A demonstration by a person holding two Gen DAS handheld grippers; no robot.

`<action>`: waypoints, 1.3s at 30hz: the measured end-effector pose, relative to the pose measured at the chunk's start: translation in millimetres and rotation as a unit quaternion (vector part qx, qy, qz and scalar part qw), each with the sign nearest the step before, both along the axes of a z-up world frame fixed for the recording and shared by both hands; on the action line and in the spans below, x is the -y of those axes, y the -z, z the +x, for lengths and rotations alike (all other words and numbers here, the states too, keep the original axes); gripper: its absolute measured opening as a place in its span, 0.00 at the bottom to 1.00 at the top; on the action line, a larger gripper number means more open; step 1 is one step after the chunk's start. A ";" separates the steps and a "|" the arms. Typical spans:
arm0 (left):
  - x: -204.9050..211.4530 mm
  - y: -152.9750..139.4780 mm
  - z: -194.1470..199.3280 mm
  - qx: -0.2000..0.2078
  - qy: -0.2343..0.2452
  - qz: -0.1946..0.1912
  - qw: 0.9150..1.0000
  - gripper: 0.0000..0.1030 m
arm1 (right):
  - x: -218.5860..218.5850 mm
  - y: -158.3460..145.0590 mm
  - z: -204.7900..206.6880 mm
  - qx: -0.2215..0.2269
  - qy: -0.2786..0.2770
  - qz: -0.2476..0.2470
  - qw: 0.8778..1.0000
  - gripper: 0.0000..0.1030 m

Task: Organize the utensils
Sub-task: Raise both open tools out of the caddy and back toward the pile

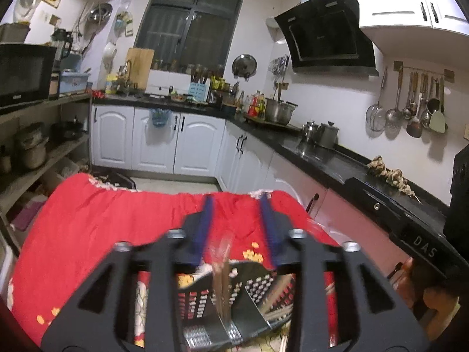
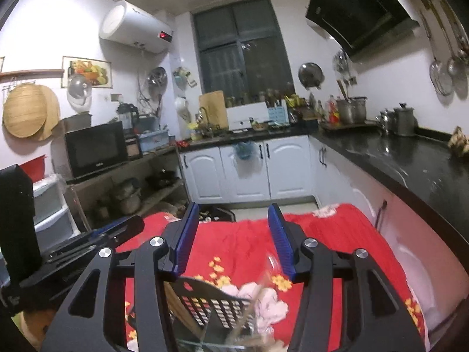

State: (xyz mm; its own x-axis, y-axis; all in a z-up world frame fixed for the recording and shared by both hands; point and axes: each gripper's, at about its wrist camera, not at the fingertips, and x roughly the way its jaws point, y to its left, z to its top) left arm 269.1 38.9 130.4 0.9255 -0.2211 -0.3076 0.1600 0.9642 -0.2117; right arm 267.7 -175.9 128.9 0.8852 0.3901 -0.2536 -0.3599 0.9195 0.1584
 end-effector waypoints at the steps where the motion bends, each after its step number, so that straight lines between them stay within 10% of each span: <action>1: -0.3 1.6 -2.0 -0.002 0.001 0.000 1.000 0.42 | 3.4 1.9 -1.3 -0.006 0.003 0.001 1.000 0.51; 10: -6.6 3.7 -28.3 0.004 0.016 -0.034 0.999 0.89 | 23.9 13.5 -19.6 -0.033 0.008 -0.001 0.999 0.69; 39: -14.6 10.1 -105.7 -0.001 0.009 -0.027 1.000 0.90 | 54.4 41.8 -74.6 -0.062 -0.010 -0.012 0.998 0.82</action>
State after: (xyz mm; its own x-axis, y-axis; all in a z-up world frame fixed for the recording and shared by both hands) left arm 163.5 53.6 120.4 0.9204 -0.2547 -0.2966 0.1772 0.9480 -0.2643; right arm 193.1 -230.3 87.1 0.8382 0.3999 -0.3707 -0.3574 0.9164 0.1805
